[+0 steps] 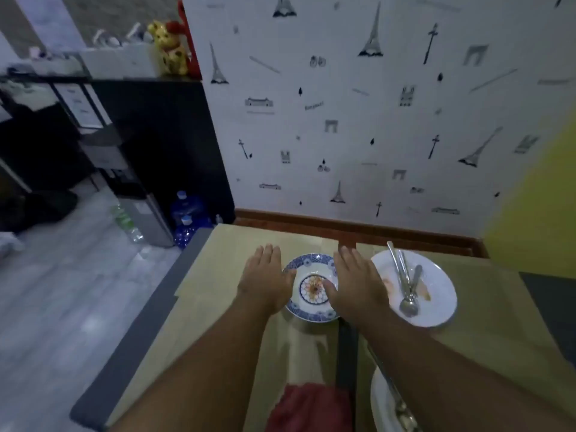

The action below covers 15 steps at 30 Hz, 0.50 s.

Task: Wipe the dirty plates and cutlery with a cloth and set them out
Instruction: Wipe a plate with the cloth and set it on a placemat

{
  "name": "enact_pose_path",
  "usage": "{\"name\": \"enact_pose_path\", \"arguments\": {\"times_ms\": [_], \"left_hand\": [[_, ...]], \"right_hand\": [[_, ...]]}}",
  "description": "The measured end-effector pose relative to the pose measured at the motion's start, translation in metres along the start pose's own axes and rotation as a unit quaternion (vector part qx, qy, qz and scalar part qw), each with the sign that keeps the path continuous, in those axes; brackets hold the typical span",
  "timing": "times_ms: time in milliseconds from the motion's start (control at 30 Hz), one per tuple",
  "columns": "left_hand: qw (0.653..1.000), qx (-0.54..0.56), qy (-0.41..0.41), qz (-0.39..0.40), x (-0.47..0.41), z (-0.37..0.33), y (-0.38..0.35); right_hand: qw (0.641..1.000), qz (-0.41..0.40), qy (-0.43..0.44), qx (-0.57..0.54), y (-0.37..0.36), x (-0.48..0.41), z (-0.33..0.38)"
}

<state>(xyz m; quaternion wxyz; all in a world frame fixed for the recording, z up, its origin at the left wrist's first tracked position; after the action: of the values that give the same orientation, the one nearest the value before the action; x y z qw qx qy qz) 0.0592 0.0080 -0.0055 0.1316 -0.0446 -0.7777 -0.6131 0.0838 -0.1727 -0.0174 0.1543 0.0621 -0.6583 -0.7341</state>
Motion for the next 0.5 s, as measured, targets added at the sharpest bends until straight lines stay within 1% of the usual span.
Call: {"name": "enact_pose_path", "arguments": {"times_ms": [133, 233, 300, 333, 400, 500], "left_hand": [[0.997, 0.050, 0.016, 0.048, -0.009, 0.011, -0.039], [0.985, 0.151, 0.028, 0.082, -0.026, 0.017, -0.062], [0.971, 0.223, 0.040, 0.076, -0.042, 0.024, -0.068], [0.959, 0.270, 0.052, 0.075, -0.048, 0.028, -0.068], [0.917, 0.384, 0.073, 0.078, -0.058, 0.033, -0.067], [0.833, 0.513, 0.144, 0.150, -0.077, 0.047, -0.078]], "right_hand": [[0.998, 0.036, -0.022, -0.050, -0.038, -0.001, -0.012], [0.986, 0.062, -0.073, -0.133, -0.067, -0.009, -0.025], [0.974, 0.067, -0.100, -0.189, -0.078, -0.016, -0.033], [0.967, 0.072, -0.109, -0.218, -0.084, -0.020, -0.036], [0.950, 0.076, -0.123, -0.275, -0.086, -0.027, -0.038], [0.905, 0.075, -0.160, -0.387, -0.093, -0.038, -0.045]]}}
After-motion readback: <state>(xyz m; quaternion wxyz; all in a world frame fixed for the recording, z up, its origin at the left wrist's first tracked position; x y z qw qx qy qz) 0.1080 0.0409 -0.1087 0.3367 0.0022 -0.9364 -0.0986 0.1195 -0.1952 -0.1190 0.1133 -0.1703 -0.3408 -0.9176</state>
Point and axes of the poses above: each hand's wrist, its own x-axis away from the middle knuckle, its own y-axis out of the back of the hand, z = x × y, the point moved 6 cm from there along -x, towards the middle knuckle, and after that the axes turned 10 degrees about z, right-handed, at the moved point
